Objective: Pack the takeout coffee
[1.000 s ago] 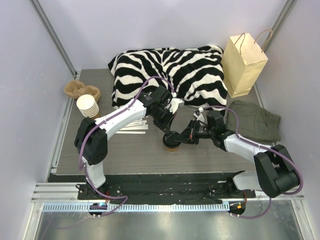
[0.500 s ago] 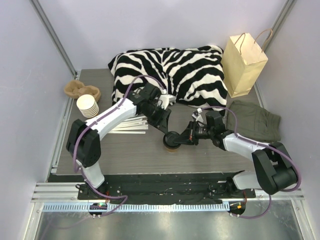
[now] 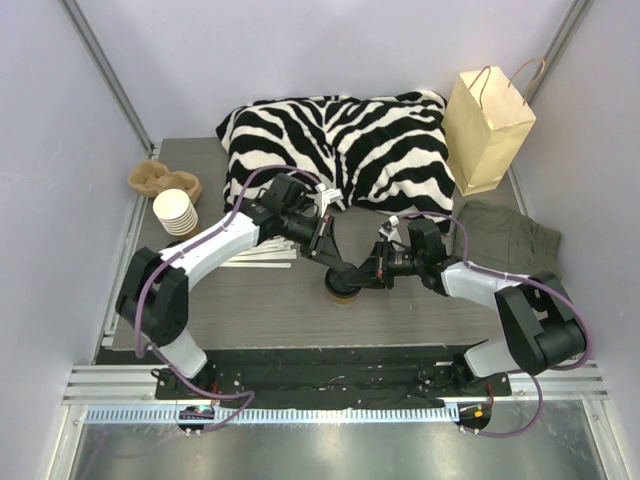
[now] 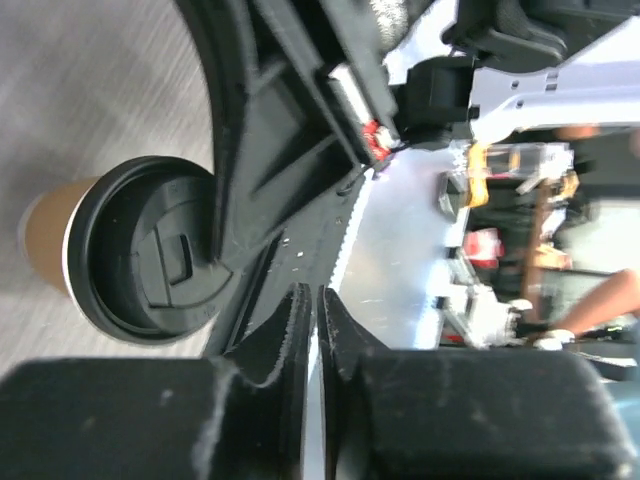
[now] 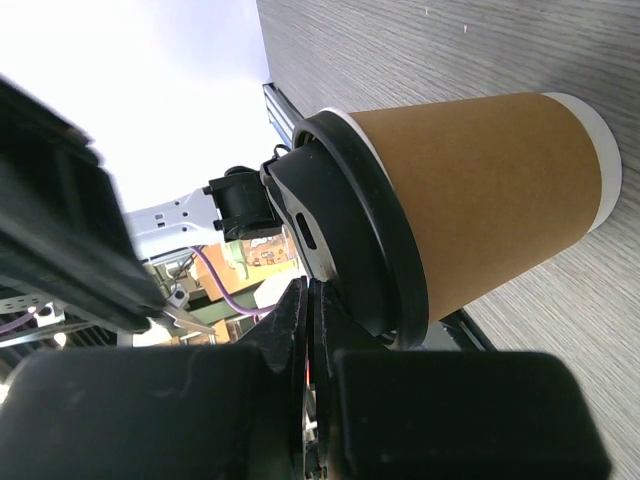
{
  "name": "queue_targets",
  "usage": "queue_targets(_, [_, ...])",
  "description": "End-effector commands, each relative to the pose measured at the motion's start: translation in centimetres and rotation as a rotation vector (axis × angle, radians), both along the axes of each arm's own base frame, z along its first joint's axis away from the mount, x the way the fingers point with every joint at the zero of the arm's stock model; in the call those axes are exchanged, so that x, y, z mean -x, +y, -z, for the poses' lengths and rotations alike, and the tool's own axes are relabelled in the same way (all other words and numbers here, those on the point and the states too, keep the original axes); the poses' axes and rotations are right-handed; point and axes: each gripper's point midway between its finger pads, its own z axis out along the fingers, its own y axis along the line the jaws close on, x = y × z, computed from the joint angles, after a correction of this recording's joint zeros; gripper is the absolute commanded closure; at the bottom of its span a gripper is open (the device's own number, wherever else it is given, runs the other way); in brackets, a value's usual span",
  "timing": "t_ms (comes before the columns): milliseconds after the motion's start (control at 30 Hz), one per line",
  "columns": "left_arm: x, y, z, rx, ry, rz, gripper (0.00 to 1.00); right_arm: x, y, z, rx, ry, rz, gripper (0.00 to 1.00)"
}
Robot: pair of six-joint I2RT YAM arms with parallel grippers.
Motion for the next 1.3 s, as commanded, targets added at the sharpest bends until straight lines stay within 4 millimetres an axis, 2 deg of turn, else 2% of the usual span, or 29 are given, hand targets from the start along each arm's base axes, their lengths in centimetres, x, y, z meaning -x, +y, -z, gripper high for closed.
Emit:
queue_targets(0, [-0.7, -1.5, 0.1, 0.081, 0.079, 0.002, 0.92, 0.2, -1.1, 4.1, 0.14, 0.076, 0.058, 0.99])
queue_targets(33, [-1.0, -1.2, 1.0, 0.059, 0.106, -0.016, 0.93, 0.2, -1.2, 4.2, 0.147, 0.081, 0.058, 0.99])
queue_targets(133, [-1.7, 0.3, 6.0, -0.028, 0.214, -0.073, 0.96, 0.3, -1.4, 4.9, 0.171, 0.084, 0.056, 0.99])
queue_targets(200, [-1.4, 1.5, 9.4, -0.103, 0.261, -0.084, 0.99, 0.2, -1.5, 5.3, 0.189, 0.075, 0.053, 0.99])
queue_targets(267, [-1.6, 2.1, 10.4, -0.121, 0.295, -0.103, 1.0, 0.0, -1.6, 5.8, 0.211, 0.069, 0.05, 0.99])
queue_targets(333, [-1.9, 2.1, 10.3, -0.118, 0.296, -0.11, 1.0, 0.2, -1.8, 6.2, 0.226, 0.071, 0.044, 0.99])
queue_targets(400, [-2.5, 1.6, 8.7, -0.079, 0.266, -0.098, 1.0, 0.3, -1.9, 6.5, 0.237, 0.073, 0.043, 0.99])
queue_targets(500, [-3.0, 1.1, 5.0, -0.001, 0.181, -0.069, 1.0, 0.1, -1.9, 6.3, 0.236, 0.068, 0.044, 0.99])
queue_targets(533, [-2.7, 1.0, 2.7, 0.041, 0.139, -0.052, 1.0, 0.0, -1.8, 6.2, 0.234, 0.066, 0.043, 0.99])
queue_targets(633, [-1.7, 0.7, -1.8, 0.122, 0.06, -0.011, 1.0, -0.2, -1.7, 6.1, 0.231, 0.064, 0.041, 0.99])
queue_targets(700, [-1.2, 0.5, -2.8, 0.137, 0.056, -0.005, 1.0, -0.2, -1.6, 6.0, 0.225, 0.068, 0.04, 0.99])
queue_targets(767, [-0.9, 0.6, -2.0, 0.121, 0.091, -0.016, 1.0, -0.3, -1.5, 5.9, 0.219, 0.07, 0.04, 0.99])
queue_targets(833, [-1.2, 0.7, -0.1, 0.086, 0.134, -0.041, 1.0, -0.4, -1.5, 6.0, 0.222, 0.075, 0.041, 0.99])
queue_targets(867, [-1.2, 0.7, 2.4, 0.046, 0.196, -0.052, 1.0, -0.5, -1.5, 6.1, 0.22, 0.076, 0.04, 0.99])
queue_targets(1000, [-0.8, 1.8, 9.7, -0.107, 0.352, -0.093, 1.0, -0.4, -1.5, 6.2, 0.226, 0.086, 0.039, 0.99])
queue_targets(1033, [-1.1, 2.4, 11.6, -0.17, 0.337, -0.128, 1.0, -0.4, -1.5, 6.3, 0.226, 0.086, 0.039, 0.99])
queue_targets(1067, [-1.2, 2.8, 12.4, -0.196, 0.35, -0.137, 1.0, -0.4, -1.5, 6.3, 0.229, 0.086, 0.038, 0.99])
queue_targets(1100, [-1.8, 3.4, 12.9, -0.209, 0.381, -0.162, 1.0, -0.4, -1.6, 6.4, 0.234, 0.084, 0.041, 0.99])
queue_targets(1167, [-2.7, 3.4, 11.6, -0.163, 0.395, -0.174, 1.0, -0.3, -1.7, 6.5, 0.235, 0.088, 0.042, 0.99])
queue_targets(1267, [-3.9, 2.9, 7.2, -0.06, 0.305, -0.154, 1.0, -0.4, -1.6, 6.3, 0.232, 0.078, 0.042, 0.99])
